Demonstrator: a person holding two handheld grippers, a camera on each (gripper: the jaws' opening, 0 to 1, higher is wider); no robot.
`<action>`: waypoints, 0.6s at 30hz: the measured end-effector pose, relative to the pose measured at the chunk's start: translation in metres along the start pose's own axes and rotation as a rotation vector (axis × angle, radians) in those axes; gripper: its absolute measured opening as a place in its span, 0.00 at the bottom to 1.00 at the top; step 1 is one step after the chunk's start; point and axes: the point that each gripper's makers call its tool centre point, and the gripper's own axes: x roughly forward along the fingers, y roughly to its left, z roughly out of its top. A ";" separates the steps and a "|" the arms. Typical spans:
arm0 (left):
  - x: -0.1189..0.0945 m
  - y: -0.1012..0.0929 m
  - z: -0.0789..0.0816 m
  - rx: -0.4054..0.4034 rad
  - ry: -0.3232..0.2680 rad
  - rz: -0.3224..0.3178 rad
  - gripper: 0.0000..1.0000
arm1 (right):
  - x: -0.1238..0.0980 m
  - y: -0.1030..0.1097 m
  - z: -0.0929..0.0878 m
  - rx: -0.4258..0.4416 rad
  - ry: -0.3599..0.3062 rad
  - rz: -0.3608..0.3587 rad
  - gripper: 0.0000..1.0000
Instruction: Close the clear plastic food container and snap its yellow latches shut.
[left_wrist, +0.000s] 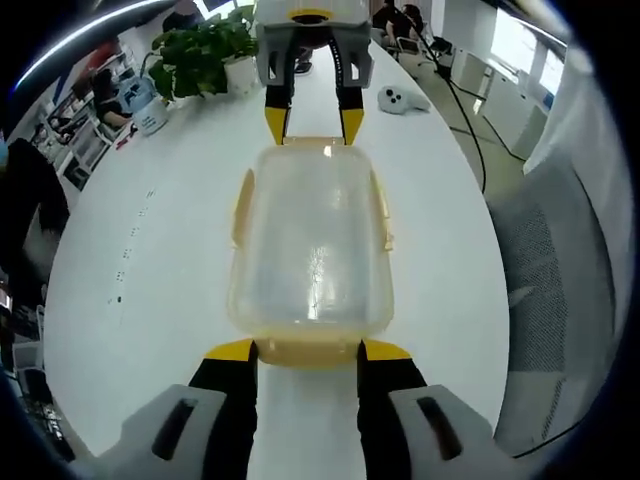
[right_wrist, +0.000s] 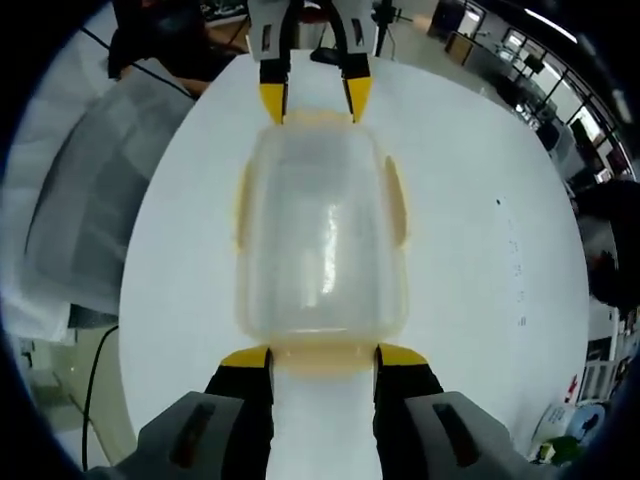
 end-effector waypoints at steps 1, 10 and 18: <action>0.000 0.000 0.001 0.002 0.000 0.001 0.38 | 0.000 0.001 -0.001 -0.001 0.001 0.004 0.37; 0.005 -0.001 0.010 0.007 -0.002 -0.002 0.38 | -0.001 0.002 -0.010 -0.001 0.001 0.011 0.37; 0.010 0.001 0.016 0.016 -0.001 -0.005 0.38 | 0.001 0.000 -0.019 0.012 0.000 0.011 0.37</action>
